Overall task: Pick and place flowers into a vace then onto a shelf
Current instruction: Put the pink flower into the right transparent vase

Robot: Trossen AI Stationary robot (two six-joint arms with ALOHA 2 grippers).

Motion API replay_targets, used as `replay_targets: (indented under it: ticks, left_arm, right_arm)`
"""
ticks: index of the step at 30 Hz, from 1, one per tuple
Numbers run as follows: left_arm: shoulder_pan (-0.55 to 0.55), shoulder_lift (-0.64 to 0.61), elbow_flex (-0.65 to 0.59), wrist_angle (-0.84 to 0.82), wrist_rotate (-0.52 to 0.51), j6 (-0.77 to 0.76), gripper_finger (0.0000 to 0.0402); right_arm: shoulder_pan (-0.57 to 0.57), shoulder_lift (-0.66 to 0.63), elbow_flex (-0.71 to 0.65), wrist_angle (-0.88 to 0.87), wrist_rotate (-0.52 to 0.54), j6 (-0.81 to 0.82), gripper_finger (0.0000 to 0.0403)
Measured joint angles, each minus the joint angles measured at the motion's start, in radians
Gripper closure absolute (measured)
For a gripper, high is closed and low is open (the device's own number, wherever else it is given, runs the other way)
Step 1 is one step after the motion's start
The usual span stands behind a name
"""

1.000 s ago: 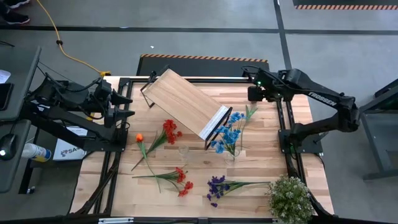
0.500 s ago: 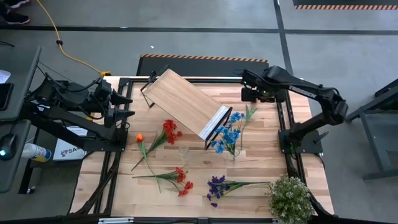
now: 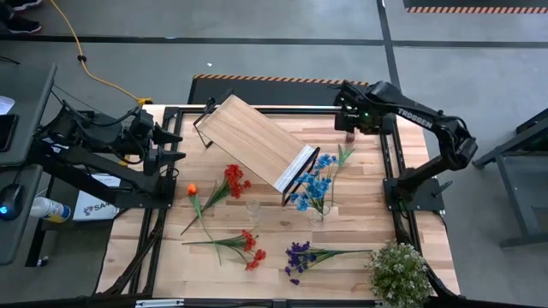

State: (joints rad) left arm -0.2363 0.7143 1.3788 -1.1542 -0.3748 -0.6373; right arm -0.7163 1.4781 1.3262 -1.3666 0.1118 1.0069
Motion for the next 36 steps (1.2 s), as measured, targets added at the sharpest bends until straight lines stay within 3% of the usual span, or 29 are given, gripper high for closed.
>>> replay_targets:
  ticks: [12, 18, 36]
  left_arm:
    - [0.0, 0.0, 0.0, 0.0, 0.0, 0.0, 0.0034]
    - [0.0, 0.0, 0.0, 0.0, 0.0, 0.0, 0.0034]
    - [0.0, 0.0, 0.0, 0.0, 0.0, 0.0, 0.0034]
  right_arm:
    - [-0.026, 0.122, 0.0, 0.056, -0.101, -0.085, 0.0211]
    - [-0.016, 0.185, 0.0, 0.042, -0.096, -0.116, 0.0211]
    - [0.022, 0.132, 0.0, -0.032, -0.079, -0.118, 0.0211]
